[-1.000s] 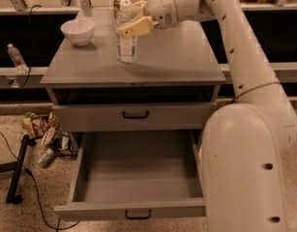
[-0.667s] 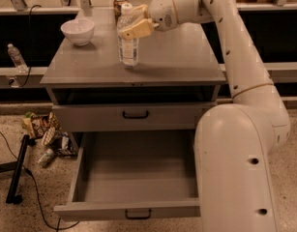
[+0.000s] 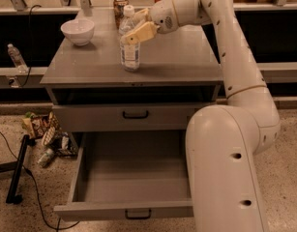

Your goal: Pick blue plastic bottle from middle drawer and place on counter

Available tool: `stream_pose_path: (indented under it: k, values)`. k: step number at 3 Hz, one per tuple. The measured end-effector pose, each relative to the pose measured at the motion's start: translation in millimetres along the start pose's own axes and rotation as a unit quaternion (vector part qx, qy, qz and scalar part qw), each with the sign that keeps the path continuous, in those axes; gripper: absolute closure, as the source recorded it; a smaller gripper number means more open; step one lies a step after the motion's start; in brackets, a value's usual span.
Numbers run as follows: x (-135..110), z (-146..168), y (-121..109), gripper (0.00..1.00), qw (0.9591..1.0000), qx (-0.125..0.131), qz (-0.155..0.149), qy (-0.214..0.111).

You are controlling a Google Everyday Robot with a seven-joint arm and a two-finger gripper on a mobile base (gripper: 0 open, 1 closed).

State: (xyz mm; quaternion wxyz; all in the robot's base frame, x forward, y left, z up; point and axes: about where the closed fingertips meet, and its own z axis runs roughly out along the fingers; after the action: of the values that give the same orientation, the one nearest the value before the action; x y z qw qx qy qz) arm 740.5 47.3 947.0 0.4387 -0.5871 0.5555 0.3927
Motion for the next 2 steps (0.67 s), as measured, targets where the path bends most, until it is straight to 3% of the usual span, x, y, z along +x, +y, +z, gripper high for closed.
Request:
stream_pose_path:
  k: [1,2]
  values:
    - [3.0,-2.3,-2.8,0.00,1.0000,0.002,0.009,-0.001]
    - [5.1,-11.2,-5.6,0.00,0.9998,0.010,0.016,-0.006]
